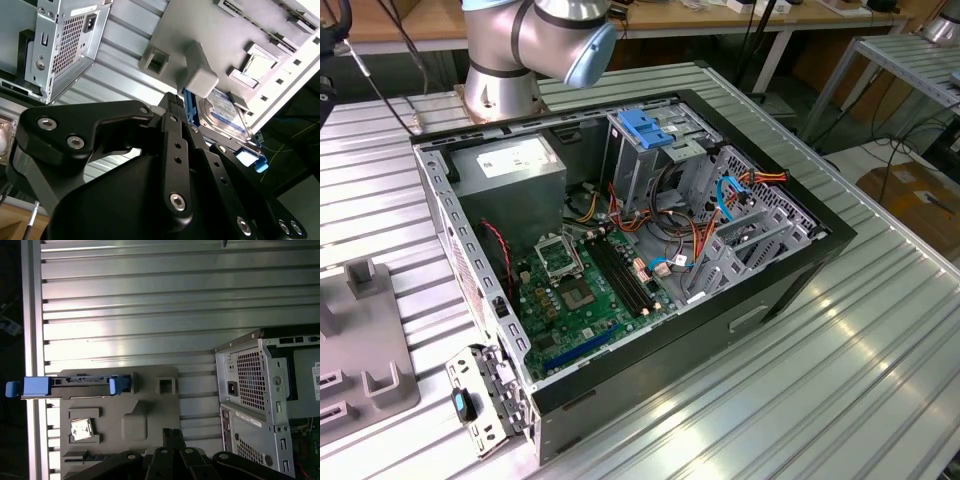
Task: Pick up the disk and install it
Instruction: 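Reach for the disk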
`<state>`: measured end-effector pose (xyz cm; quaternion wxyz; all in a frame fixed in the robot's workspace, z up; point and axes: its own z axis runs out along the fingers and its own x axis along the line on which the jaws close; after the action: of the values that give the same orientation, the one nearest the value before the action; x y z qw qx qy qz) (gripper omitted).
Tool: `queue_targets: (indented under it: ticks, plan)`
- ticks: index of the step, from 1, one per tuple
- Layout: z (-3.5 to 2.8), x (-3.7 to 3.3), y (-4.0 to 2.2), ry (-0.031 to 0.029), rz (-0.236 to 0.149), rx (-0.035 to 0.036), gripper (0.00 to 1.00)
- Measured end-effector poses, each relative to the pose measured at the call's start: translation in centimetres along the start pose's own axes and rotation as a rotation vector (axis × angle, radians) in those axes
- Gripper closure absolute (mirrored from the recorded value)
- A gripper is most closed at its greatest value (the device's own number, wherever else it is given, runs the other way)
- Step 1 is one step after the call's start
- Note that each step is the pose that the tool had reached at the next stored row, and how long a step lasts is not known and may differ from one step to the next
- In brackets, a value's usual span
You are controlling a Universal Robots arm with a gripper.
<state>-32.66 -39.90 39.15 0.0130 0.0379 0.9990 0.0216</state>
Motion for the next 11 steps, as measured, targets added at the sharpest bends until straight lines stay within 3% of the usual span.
queue_targets:
  ticks: [11]
  plan:
    - [-0.03, 2.03, -0.15, -0.0001, 0.0, 0.0, 0.89]
